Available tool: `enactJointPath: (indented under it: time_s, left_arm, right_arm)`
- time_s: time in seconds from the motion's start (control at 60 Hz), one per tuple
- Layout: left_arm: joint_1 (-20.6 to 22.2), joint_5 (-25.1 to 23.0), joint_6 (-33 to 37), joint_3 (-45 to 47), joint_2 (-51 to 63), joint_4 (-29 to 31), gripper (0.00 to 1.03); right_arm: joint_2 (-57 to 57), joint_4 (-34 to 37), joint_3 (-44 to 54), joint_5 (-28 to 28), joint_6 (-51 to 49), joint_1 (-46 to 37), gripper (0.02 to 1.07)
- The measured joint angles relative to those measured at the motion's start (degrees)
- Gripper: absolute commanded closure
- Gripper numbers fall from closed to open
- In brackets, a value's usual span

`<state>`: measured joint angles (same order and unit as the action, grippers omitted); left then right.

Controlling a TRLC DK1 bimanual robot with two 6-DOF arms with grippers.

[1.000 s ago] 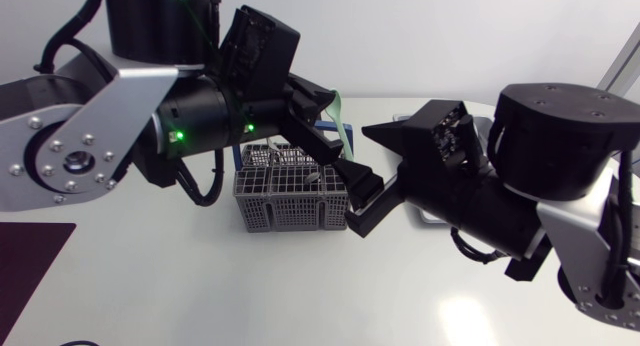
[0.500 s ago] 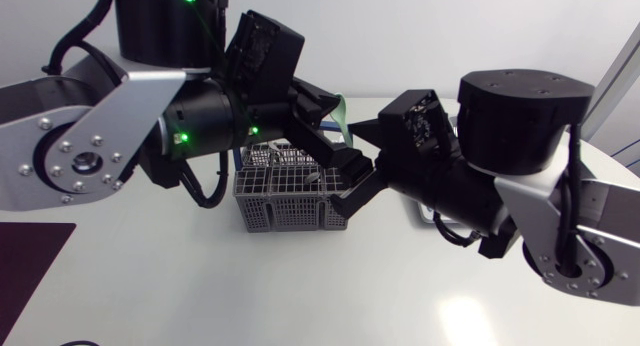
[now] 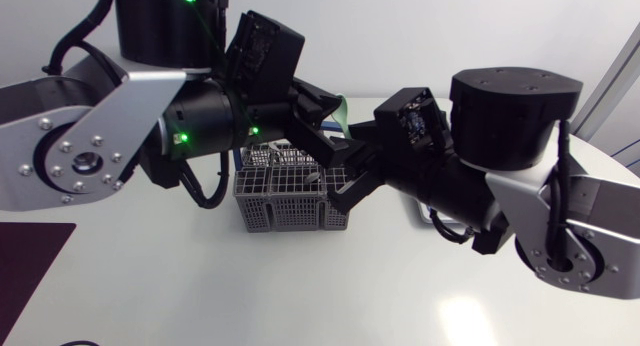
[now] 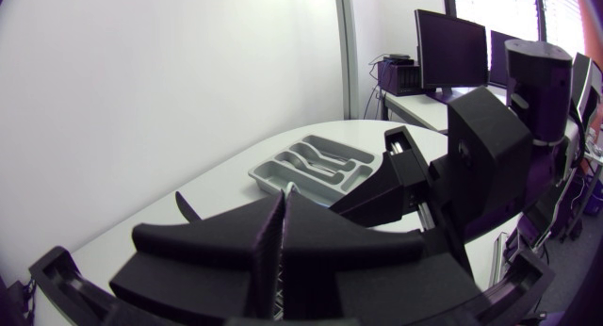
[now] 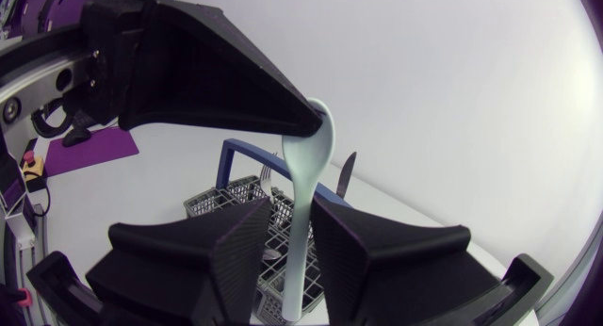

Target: Unload the cutlery basket into the drawer organizer.

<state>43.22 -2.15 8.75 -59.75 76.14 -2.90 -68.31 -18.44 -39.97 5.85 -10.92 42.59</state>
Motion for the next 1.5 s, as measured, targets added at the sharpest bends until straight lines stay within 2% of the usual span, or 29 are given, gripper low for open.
enactJointPath:
  time_s: [0.133,0.6,0.733,0.883,0.933,0.95,1.033,1.167,1.317,1.5]
  left_arm:
    - [-0.02,0.02,0.00,0.00,0.15,0.04,1.00]
    - [-0.02,0.04,-0.04,0.00,0.39,0.04,1.00]
    - [-0.02,0.04,-0.20,0.00,0.44,0.04,0.95]
    - [-0.04,0.02,-0.20,-0.13,0.59,0.04,0.77]
    - [-0.28,0.00,-0.20,-0.33,0.81,0.07,0.69]
    - [-0.35,-0.04,-0.20,-0.35,0.85,0.04,0.62]
    - [-0.46,-0.39,-0.20,-1.03,1.16,0.00,0.57]
    - [-1.22,-0.15,-0.20,-2.47,1.18,-0.02,0.39]
    - [-2.78,-0.11,-0.17,-2.69,1.18,0.00,0.33]
    - [-6.84,0.04,0.11,-3.58,1.18,0.68,0.30]
  right_arm:
    - [-0.57,0.00,-0.22,0.07,-0.02,-0.33,0.97]
    - [-0.76,0.02,-0.31,0.39,0.22,-0.70,1.00]
    - [-0.76,0.17,-0.31,0.39,0.20,-0.70,1.00]
    - [-0.76,0.39,-0.31,0.37,0.20,-0.70,1.00]
    - [-0.76,0.46,-0.31,0.44,0.20,-0.70,1.00]
    - [-0.76,0.50,-0.31,0.17,0.17,-0.70,1.00]
    - [-0.76,1.84,-0.31,-1.05,0.13,-0.52,1.00]
    - [-0.59,3.52,-0.31,-1.77,-0.26,-0.33,1.00]
    - [0.87,6.16,0.24,-4.70,-1.68,-0.46,1.00]
    - [6.27,11.61,3.74,-13.73,-6.38,-7.54,1.00]
